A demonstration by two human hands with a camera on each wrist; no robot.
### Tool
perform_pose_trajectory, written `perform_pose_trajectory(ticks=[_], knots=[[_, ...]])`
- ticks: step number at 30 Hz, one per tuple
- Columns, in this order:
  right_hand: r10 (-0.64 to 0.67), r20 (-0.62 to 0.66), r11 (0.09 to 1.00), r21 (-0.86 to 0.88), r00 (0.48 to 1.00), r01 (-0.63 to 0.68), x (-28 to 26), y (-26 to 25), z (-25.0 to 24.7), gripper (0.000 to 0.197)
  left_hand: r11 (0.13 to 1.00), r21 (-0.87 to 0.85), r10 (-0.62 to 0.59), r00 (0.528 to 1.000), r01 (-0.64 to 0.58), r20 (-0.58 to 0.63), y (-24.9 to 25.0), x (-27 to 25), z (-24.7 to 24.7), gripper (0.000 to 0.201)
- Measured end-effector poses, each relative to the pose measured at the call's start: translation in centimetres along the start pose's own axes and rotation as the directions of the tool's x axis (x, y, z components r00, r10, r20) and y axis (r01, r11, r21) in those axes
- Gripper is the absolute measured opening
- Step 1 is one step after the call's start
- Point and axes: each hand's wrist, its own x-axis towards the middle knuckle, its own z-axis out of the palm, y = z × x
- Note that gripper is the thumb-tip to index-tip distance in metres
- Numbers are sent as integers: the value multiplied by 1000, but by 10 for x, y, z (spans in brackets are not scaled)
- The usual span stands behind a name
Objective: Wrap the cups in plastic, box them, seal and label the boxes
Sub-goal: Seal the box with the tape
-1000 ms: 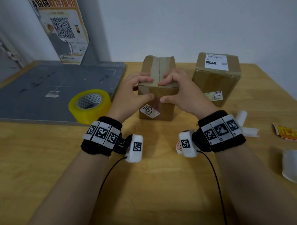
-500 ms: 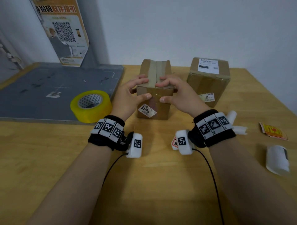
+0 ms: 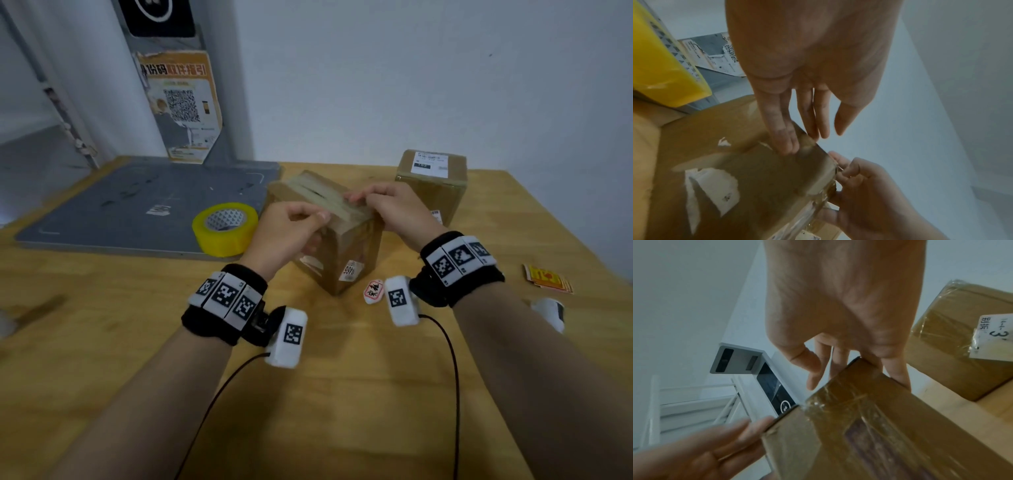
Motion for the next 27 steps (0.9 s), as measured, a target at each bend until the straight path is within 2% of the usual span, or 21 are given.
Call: perform_pose_trajectory(ticks=[2,3,5,7,11,12,14,15,16,18,20,21,24,27], knots=[[-41,-4,997,-72,999,41,-7,-3,0,25,999,37,-8,997,11,-78,1,3,-4,9],[-61,9,991,-117,998,62,-9,-3,0,17,998,60,-23,994,29,-107,0,5,-4,16],[-59,18,981,-184,998,62,-14,-1,-1,7,993,75,-86,992,92,-87,-2,5,0,37],[-48,-22,974,-222,999,42,-16,1,-2,6,990,85,-108,994,110,-34,-6,5,6,49],[-62,-58,955,-292,996,43,-28,-6,-3,7,989,-73,-129,991,131,30,-8,6,4,33],[-60,-34,955,-293,998,47,-32,-9,-4,7,989,-66,-133,991,135,28,-9,8,-1,31],[-47,52,946,-319,998,61,-39,-13,-5,21,989,116,-93,995,96,-37,-15,15,-17,37],[-41,82,936,-346,996,67,-40,-15,-5,28,962,259,-60,995,80,-85,-20,19,-28,40],[-37,95,924,-377,995,70,-40,-16,-3,33,901,421,-50,991,98,-124,-24,24,-40,42],[-34,82,913,-404,996,64,-37,-16,4,36,688,700,-114,981,192,-157,-40,37,-65,51],[-31,48,916,-399,998,48,-29,-14,14,37,477,839,-232,958,261,-166,-53,44,-84,59],[-35,22,919,-392,999,41,-24,-13,21,37,423,868,-254,954,259,-161,-60,46,-91,61],[-42,-68,943,-332,997,17,-9,-8,40,33,420,863,-228,953,281,-199,-69,43,-101,57],[-27,-100,944,-330,995,-8,4,-8,51,31,524,805,-226,957,279,-185,-69,38,-108,60]])
